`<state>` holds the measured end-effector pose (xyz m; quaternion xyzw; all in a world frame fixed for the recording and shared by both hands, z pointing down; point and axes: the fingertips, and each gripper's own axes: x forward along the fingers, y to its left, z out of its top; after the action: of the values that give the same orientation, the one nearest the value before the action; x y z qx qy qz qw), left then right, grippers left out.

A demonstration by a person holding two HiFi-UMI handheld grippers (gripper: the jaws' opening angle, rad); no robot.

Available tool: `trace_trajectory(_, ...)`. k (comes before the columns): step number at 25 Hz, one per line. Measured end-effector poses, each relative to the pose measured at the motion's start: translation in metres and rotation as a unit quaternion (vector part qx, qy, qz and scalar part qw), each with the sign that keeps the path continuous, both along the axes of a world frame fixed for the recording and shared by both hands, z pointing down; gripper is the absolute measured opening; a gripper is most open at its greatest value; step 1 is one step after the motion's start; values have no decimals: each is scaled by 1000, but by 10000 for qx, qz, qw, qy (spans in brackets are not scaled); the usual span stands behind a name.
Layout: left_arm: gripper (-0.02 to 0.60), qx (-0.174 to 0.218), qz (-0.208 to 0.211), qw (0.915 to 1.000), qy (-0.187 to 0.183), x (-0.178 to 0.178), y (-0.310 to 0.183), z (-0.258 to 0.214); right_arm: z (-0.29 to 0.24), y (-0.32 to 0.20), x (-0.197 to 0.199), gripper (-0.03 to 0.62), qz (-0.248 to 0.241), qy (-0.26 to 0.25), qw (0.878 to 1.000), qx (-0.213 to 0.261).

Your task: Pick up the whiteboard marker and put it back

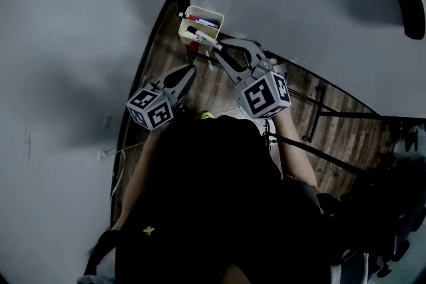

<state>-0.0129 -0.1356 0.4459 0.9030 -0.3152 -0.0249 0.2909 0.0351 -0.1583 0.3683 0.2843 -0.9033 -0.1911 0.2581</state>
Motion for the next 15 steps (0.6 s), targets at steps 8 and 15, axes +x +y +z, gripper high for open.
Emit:
trace_trajectory(8, 18, 48, 69, 9999, 116, 12, -1, -4, -7, 2, 9, 83, 43, -27, 10000, 62)
trace_trajectory(15, 18, 24, -72, 9998, 203, 11, -7, -4, -10, 4, 7, 84, -26, -88, 9999, 66)
